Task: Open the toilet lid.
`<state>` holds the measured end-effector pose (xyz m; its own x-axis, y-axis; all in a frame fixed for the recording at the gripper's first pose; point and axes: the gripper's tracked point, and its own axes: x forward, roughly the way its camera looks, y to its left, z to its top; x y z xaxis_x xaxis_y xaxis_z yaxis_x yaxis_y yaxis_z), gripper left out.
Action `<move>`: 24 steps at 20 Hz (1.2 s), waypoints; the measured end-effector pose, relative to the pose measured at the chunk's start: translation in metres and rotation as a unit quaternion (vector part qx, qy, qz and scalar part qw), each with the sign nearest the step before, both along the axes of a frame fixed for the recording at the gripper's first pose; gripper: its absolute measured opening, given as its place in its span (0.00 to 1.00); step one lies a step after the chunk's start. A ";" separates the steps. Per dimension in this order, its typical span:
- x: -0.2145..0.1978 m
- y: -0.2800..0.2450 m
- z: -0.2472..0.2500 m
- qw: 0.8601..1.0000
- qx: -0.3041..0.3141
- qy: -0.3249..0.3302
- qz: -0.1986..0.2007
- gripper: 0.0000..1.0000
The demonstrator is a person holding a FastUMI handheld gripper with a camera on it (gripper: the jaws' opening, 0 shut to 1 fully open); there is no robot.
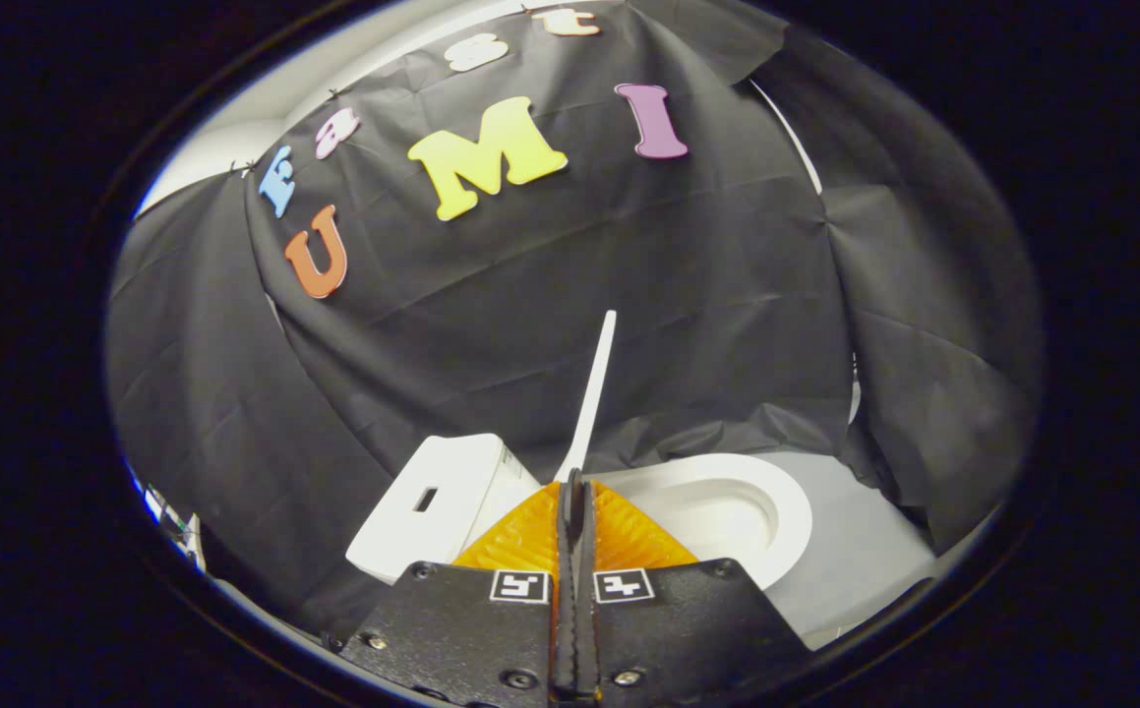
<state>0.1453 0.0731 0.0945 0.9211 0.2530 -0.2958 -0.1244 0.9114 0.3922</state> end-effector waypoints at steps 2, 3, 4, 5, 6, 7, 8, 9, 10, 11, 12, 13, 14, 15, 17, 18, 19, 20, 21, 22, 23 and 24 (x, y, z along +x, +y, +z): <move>-0.001 0.010 0.006 1.000 -0.004 -0.003 0.006 0.04; 0.000 0.015 0.008 1.000 -0.008 -0.005 0.008 0.04; -0.001 0.020 0.011 1.000 -0.012 -0.007 0.009 0.04; -0.001 0.024 0.013 1.000 -0.017 -0.009 0.010 0.04; -0.001 0.029 0.014 1.000 -0.021 -0.011 0.011 0.04; -0.001 0.034 0.017 1.000 -0.024 -0.014 0.013 0.04; -0.002 0.039 0.019 0.999 -0.027 -0.015 0.016 0.04; -0.002 0.044 0.021 0.999 -0.030 -0.018 0.017 0.04; -0.002 0.048 0.022 0.999 -0.034 -0.019 0.018 0.04; -0.001 0.053 0.024 0.999 -0.037 -0.020 0.019 0.04; -0.001 0.058 0.025 0.999 -0.039 -0.022 0.020 0.04; -0.001 0.064 0.028 0.999 -0.042 -0.025 0.022 0.04; -0.001 0.069 0.030 0.998 -0.046 -0.028 0.023 0.04; -0.002 0.074 0.032 0.998 -0.052 -0.031 0.025 0.04; -0.001 0.083 0.033 0.997 -0.064 -0.033 0.024 0.04; -0.001 0.086 0.035 0.997 -0.069 -0.033 0.020 0.04; -0.001 0.092 0.037 0.997 -0.074 -0.035 0.018 0.04; -0.002 0.097 0.038 0.996 -0.082 -0.038 0.018 0.04; -0.003 0.104 0.040 0.995 -0.087 -0.040 0.019 0.04; -0.003 0.110 0.040 0.994 -0.095 -0.043 0.020 0.04; -0.003 0.116 0.042 0.993 -0.104 -0.046 0.020 0.04; -0.004 0.121 0.042 0.992 -0.114 -0.049 0.018 0.04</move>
<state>0.1410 0.1938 0.1365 0.9401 0.2225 -0.2581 -0.1855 0.9695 0.1601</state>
